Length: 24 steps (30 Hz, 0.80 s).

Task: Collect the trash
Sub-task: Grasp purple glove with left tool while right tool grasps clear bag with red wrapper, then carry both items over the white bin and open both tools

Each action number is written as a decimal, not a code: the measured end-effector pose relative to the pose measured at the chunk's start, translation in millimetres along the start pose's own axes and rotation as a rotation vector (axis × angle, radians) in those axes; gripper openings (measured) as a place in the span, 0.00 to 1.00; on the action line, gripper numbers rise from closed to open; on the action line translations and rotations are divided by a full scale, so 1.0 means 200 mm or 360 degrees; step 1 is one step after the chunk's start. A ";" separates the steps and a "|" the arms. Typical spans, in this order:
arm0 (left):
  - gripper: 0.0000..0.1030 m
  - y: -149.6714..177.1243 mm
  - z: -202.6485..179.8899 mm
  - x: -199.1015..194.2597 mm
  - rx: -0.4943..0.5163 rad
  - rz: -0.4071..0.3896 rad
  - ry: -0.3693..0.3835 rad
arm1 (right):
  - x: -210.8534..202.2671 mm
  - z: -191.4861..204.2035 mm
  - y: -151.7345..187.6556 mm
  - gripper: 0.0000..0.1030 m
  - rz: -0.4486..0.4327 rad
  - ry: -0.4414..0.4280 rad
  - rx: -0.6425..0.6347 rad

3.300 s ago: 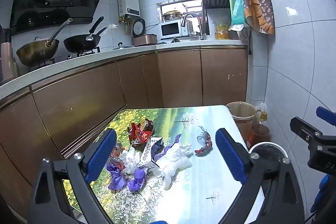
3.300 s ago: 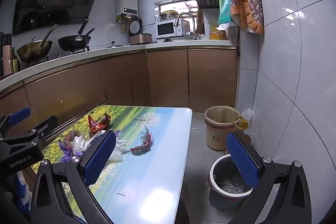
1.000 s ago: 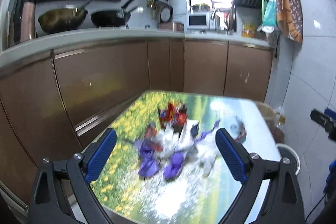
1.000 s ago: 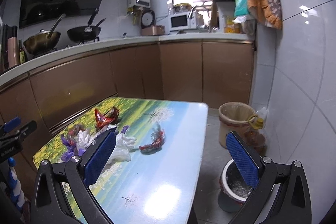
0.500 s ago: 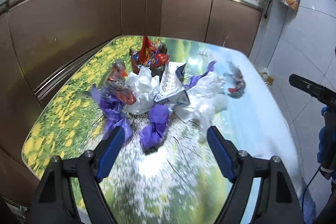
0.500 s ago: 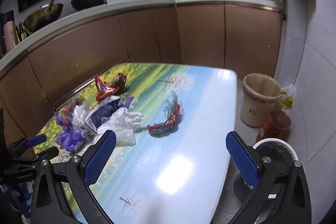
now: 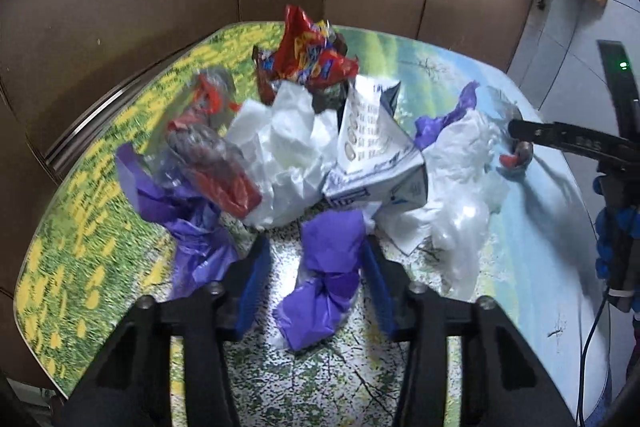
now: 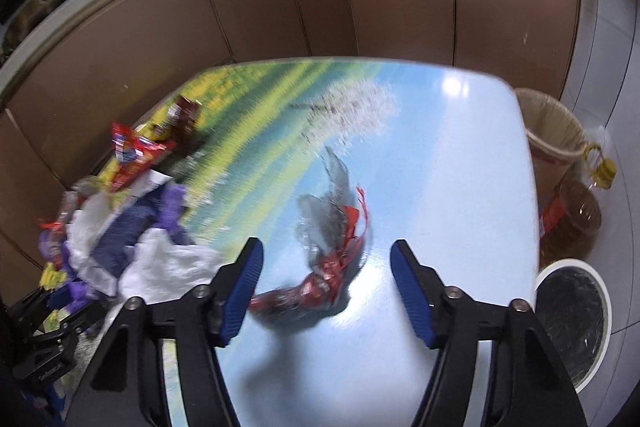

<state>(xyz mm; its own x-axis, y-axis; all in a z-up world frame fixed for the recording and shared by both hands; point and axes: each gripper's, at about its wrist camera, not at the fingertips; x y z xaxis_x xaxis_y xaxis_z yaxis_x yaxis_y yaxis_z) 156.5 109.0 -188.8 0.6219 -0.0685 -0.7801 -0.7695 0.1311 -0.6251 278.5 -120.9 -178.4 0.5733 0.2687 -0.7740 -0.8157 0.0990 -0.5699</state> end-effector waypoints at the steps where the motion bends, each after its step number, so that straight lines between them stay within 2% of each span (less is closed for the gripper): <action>1: 0.32 0.00 0.00 0.00 -0.0004 0.0003 0.0009 | 0.02 -0.02 0.00 0.51 0.0029 -0.0003 0.0014; 2: 0.28 0.00 0.01 0.00 -0.0003 0.0000 0.0010 | 0.04 -0.03 0.00 0.43 0.0049 -0.0011 0.0023; 4: 0.27 0.00 0.00 0.00 0.0011 -0.0005 0.0009 | 0.03 -0.03 0.01 0.31 0.0044 -0.0013 0.0008; 5: 0.27 0.00 0.00 -0.01 0.0021 -0.0008 0.0005 | 0.03 -0.03 0.02 0.18 0.0053 -0.0037 0.0014; 9: 0.27 0.02 -0.04 -0.07 0.0050 -0.0044 0.0010 | -0.05 -0.04 0.04 0.17 0.0011 -0.0088 0.0013; 17: 0.26 0.02 -0.17 -0.33 0.0124 -0.0146 -0.0007 | -0.43 -0.07 0.11 0.17 -0.0197 -0.0163 0.0001; 20: 0.26 -0.05 -0.30 -0.38 0.0207 -0.0168 0.0045 | -0.57 -0.19 0.16 0.17 -0.0264 -0.0121 0.0055; 24: 0.26 -0.18 -0.58 -0.36 0.0395 -0.0184 0.0188 | -0.69 -0.43 0.22 0.17 -0.0327 0.0032 0.0153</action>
<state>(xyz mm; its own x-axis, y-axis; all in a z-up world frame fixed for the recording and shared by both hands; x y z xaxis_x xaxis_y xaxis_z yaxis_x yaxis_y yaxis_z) 123.7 -5.4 -113.4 0.6711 -0.2098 -0.7111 -0.6264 0.3525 -0.6952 169.5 -236.5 -120.0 0.7290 0.2142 -0.6501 -0.6844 0.2410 -0.6881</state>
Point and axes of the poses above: each gripper's, at about its wrist camera, not at the fingertips, and x roughly the way its jaws point, z to its left, y to its underside, and after that the axes turned 9 degrees about x, right-handed
